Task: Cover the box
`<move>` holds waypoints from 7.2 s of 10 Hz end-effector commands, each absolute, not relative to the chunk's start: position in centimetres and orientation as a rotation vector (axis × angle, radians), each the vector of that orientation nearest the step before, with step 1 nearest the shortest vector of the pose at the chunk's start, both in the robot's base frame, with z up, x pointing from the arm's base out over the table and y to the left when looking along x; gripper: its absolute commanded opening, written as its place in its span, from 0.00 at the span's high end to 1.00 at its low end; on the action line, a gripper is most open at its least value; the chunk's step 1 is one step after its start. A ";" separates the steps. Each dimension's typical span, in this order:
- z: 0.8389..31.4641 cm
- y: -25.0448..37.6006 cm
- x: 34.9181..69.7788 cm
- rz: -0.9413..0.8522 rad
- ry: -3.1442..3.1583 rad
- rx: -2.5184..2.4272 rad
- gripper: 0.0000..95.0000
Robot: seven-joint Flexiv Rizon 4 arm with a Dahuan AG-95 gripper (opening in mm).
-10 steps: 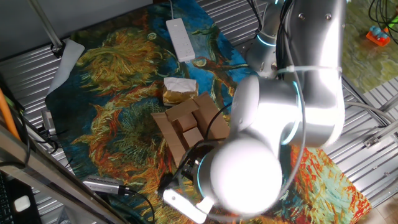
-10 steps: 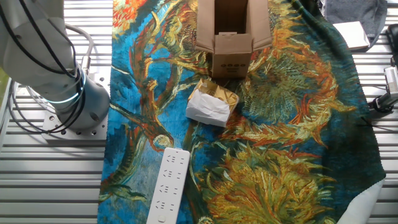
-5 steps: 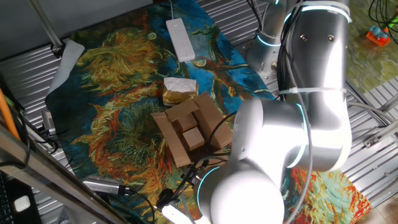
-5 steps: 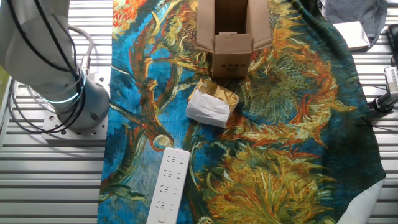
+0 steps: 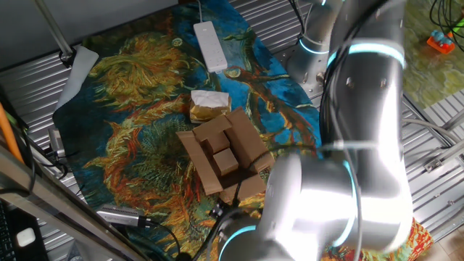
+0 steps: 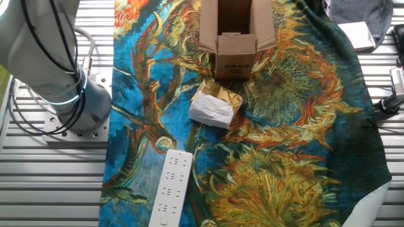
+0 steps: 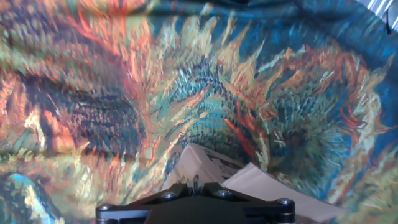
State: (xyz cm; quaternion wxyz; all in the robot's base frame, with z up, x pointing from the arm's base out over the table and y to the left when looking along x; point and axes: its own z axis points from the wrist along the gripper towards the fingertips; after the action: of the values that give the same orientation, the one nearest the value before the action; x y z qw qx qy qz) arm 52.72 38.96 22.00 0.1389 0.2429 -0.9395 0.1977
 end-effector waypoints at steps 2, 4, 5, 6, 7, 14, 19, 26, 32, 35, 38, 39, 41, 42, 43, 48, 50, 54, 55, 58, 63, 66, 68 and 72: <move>21.4 38.8 52.8 0.317 -2.961 0.734 1.00; 21.4 38.8 52.8 0.279 -3.008 0.747 1.00; 21.4 38.8 52.8 0.260 -3.018 0.750 1.00; 21.4 38.8 52.8 0.257 -3.020 0.751 1.00; 21.4 38.8 52.8 0.245 -3.024 0.751 1.00; 21.4 38.8 52.8 0.236 -3.005 0.777 1.00; 21.4 38.8 52.8 0.218 -3.007 0.781 1.00; 21.4 38.8 52.8 0.193 -2.965 0.725 1.00; 21.4 38.8 52.8 0.201 -2.982 0.705 1.00; 21.4 38.8 52.8 0.207 -2.990 0.708 1.00; 21.4 38.8 52.8 0.221 -3.015 0.715 0.80; 21.4 38.8 52.8 0.222 -3.017 0.716 0.80; 21.4 38.8 52.8 0.219 -3.023 0.717 0.80; 21.5 38.8 52.8 0.216 -3.027 0.719 0.80; 21.7 38.9 52.7 0.227 -3.024 0.712 0.80; 21.1 39.6 53.5 0.402 -2.965 0.779 1.00; 21.1 39.2 53.3 0.352 -2.974 0.799 1.00; 20.7 38.5 52.8 0.327 -2.959 0.802 0.80; 20.2 38.4 52.8 0.319 -2.955 0.815 0.60; 19.3 38.0 53.0 0.315 -2.932 0.859 0.60; 18.4 37.7 53.1 0.322 -2.921 0.881 0.60; 17.8 37.5 53.3 0.336 -2.915 0.884 0.60; 17.2 37.3 53.4 0.366 -2.901 0.892 0.60; 17.0 37.2 53.4 0.438 -2.860 0.897 0.60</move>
State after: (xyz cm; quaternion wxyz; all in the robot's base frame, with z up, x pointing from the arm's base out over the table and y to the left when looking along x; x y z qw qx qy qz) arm 53.29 37.14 16.96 0.0562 0.2970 -0.9421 0.1448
